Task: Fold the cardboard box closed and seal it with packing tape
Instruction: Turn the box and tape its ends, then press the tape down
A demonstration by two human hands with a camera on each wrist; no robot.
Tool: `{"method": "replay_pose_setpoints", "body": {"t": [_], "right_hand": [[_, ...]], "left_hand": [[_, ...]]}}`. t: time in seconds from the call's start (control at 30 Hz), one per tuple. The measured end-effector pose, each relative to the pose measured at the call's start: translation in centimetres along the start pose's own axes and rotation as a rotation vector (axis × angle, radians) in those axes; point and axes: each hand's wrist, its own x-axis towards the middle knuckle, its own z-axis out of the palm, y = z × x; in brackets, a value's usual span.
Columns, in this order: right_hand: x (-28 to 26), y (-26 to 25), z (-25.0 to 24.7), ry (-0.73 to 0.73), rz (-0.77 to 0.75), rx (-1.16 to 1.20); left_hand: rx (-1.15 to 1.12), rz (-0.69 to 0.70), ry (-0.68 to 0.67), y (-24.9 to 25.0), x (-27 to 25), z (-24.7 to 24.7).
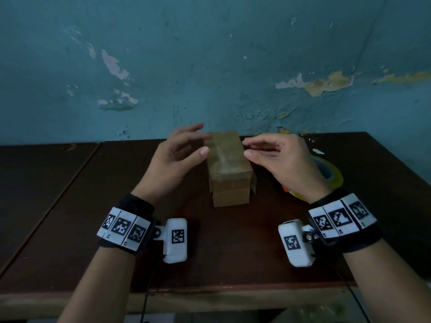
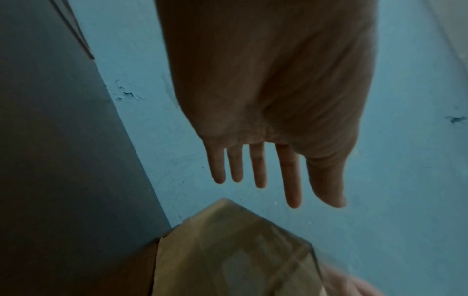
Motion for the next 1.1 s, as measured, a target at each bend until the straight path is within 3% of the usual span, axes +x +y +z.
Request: {"method": "replay_pose_setpoints", "body": {"t": [0.27, 1.1], "right_hand": [[0.0, 0.1, 0.3, -0.113, -0.049, 0.035], [0.2, 0.4, -0.2, -0.217, -0.045, 0.010]], "left_hand": [[0.089, -0.031, -0.208, 0.1, -0.1, 1.9], [0.110, -0.008, -0.284, -0.3, 0.1, 1.4]]}}
